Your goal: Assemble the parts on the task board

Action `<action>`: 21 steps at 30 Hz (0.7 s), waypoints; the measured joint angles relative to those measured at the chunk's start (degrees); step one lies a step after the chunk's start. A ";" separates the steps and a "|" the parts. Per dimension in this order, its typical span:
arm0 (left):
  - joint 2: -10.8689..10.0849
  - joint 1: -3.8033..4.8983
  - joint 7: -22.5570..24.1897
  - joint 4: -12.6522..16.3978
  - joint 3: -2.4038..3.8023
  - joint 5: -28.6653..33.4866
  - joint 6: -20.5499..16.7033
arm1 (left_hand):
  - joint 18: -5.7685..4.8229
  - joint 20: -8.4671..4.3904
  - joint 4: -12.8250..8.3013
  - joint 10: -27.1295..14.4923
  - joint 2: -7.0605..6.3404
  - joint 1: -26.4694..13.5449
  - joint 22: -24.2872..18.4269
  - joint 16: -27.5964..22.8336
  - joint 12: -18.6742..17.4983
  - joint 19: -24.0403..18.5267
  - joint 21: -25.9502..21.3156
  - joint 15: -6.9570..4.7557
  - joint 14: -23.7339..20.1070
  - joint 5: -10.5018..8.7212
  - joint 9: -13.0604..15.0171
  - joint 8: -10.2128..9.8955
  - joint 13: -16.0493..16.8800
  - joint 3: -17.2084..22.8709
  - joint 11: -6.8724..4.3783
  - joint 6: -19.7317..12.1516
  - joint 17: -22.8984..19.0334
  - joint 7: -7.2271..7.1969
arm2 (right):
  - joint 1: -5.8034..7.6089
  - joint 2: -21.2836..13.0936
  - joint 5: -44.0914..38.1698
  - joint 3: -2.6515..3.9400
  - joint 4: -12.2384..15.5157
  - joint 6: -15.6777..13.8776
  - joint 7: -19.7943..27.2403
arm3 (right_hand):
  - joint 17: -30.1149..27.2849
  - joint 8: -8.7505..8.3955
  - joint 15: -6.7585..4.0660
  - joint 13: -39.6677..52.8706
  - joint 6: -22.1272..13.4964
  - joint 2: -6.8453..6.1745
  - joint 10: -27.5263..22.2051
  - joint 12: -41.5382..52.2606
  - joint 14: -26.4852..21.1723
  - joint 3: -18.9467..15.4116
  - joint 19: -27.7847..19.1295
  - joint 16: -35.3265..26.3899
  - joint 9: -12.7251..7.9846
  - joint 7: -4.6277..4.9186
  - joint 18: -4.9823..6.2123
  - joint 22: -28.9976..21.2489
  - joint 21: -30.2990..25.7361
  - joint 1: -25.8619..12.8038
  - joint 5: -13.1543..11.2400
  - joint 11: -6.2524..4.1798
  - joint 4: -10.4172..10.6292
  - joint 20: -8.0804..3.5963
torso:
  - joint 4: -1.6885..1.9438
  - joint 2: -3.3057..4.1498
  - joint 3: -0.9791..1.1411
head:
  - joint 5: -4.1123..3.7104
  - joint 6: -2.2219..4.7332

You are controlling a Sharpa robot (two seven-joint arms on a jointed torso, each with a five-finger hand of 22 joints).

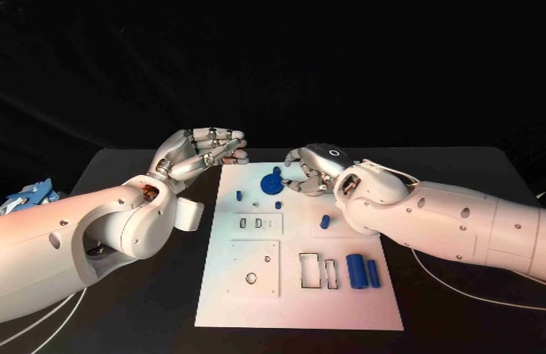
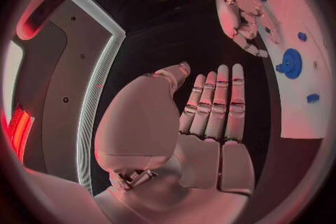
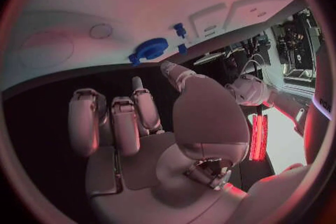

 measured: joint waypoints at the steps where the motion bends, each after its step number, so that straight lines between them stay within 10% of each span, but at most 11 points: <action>1: -0.04 0.00 0.00 -0.06 0.00 0.01 0.00 | 0.00 0.00 0.00 0.00 0.00 0.00 0.00 0.00 0.00 0.00 0.00 0.00 0.00 0.00 0.00 0.00 0.00 0.00 0.00 0.00 0.00 0.00 | 0.27 -1.12 1.13 0.09 0.71 -0.64 0.76 | 0.00 -0.13 0.00 0.00 0.17 0.19 0.00 0.00 0.00 0.49 -0.02 0.00 -0.05 -0.13 0.00 0.00 -0.35 1.07 0.00 0.00 -0.49 -0.02 | -0.06 -0.04 0.01 | 0.00 0.07; 7: -0.33 -0.01 0.00 -0.41 -0.01 0.09 0.00 | 0.00 0.00 0.00 0.00 0.00 0.00 0.00 0.00 0.00 0.00 0.00 0.00 0.00 0.00 0.00 0.00 0.00 0.00 0.00 0.00 0.07 0.00 | 2.51 -9.36 12.42 0.50 3.88 -0.62 6.43 | 0.00 -0.68 0.00 -0.90 1.68 0.19 -0.34 -0.53 0.00 2.03 -1.37 0.00 -0.29 -0.04 -0.01 0.00 -1.90 5.02 -0.97 -0.29 -3.80 -0.30 | -0.77 -0.38 0.18 | -0.51 0.52; 16: -0.47 0.00 0.01 -0.98 -0.01 0.36 0.13 | 0.00 0.00 0.00 0.00 0.00 0.00 -0.04 0.00 0.00 0.00 0.00 0.00 0.00 0.00 0.02 0.00 0.00 0.00 0.00 0.00 0.08 0.00 | 3.02 -17.74 24.00 0.49 3.42 8.14 14.13 | -0.01 -2.23 -1.59 -1.10 0.96 -1.46 -0.92 -0.77 -0.06 1.27 -1.44 0.00 -0.80 -1.82 0.00 0.01 -2.14 6.78 -1.21 -1.75 -5.95 -1.05 | -2.05 -0.93 0.82 | -1.00 0.93; 21: -0.43 0.00 0.02 -1.25 -0.01 0.48 0.30 | 0.00 0.00 -0.14 0.00 0.00 0.00 -0.05 0.00 0.00 0.00 0.00 0.00 0.00 0.00 0.05 0.00 0.00 0.14 0.00 0.00 0.08 0.00 | 2.81 -19.44 26.16 0.48 1.57 11.18 16.69 | -0.01 -3.45 -1.22 -0.99 -0.45 -1.61 -0.73 -0.77 0.00 0.91 -1.32 0.00 -1.05 -0.81 -0.01 0.04 -2.14 6.92 -1.21 -0.91 -6.63 -1.17 | -2.47 -1.15 1.17 | -1.34 0.79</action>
